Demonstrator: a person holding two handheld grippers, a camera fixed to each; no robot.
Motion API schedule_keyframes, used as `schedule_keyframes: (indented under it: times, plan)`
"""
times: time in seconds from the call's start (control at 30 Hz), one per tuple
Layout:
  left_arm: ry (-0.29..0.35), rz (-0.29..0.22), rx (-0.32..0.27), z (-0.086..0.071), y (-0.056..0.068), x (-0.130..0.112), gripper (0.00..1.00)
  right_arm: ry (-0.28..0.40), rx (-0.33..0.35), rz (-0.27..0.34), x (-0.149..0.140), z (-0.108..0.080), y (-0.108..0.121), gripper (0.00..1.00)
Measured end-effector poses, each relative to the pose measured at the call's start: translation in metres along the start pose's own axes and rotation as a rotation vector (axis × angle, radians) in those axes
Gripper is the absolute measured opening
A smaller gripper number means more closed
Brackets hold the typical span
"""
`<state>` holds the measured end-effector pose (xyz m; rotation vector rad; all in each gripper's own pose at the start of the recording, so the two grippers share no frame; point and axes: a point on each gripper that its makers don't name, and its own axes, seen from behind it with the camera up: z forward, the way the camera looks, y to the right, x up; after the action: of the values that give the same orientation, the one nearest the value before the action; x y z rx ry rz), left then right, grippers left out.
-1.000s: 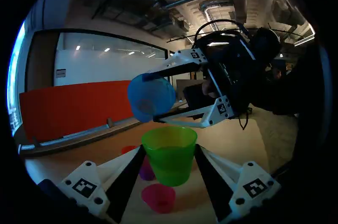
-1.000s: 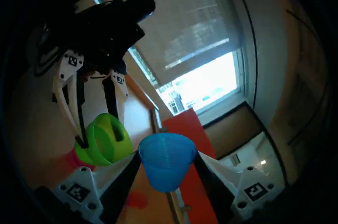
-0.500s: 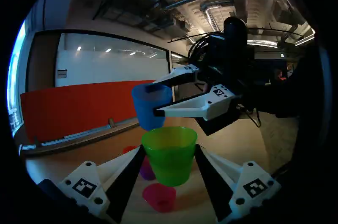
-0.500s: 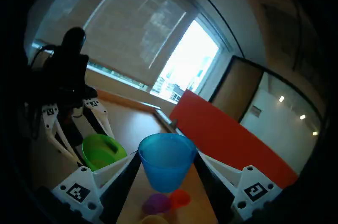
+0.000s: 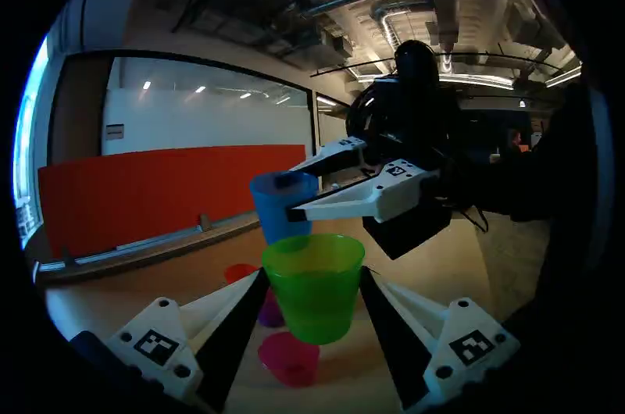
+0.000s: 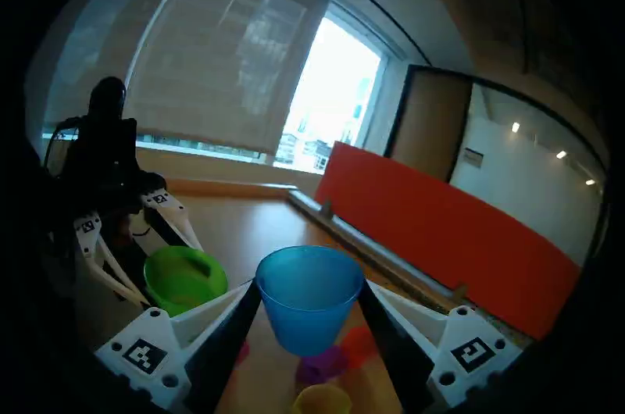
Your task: Pour water
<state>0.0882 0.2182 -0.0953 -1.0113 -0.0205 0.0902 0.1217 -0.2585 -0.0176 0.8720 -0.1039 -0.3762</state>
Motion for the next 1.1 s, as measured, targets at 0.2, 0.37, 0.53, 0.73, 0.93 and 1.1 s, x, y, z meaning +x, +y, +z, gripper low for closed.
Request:
schedule_keyframes:
  times: [0.2,0.37,0.53,0.73,0.93,1.1]
  plan:
    - [-0.018,0.001,-0.002,-0.005,0.005,-0.009,0.83,-0.006,0.011,0.040,-0.007,-0.003,-0.009,0.91]
    - [-0.028,-0.001,-0.001,-0.011,0.009,-0.014,0.83,-0.010,0.034,0.051,-0.011,-0.007,-0.022,0.91]
    - [-0.039,-0.010,0.004,-0.019,0.013,-0.021,0.83,-0.018,0.048,0.075,-0.021,-0.010,-0.033,0.91]
    - [-0.071,-0.017,0.008,-0.029,0.019,-0.035,0.83,-0.041,0.072,0.111,-0.039,-0.013,-0.045,0.91]
    - [-0.113,-0.019,0.009,-0.036,0.023,-0.052,0.83,-0.074,0.088,0.123,-0.059,-0.015,-0.055,0.91]
    - [-0.149,-0.021,0.008,-0.041,0.026,-0.067,0.83,-0.101,0.108,0.135,-0.073,-0.017,-0.062,0.91]
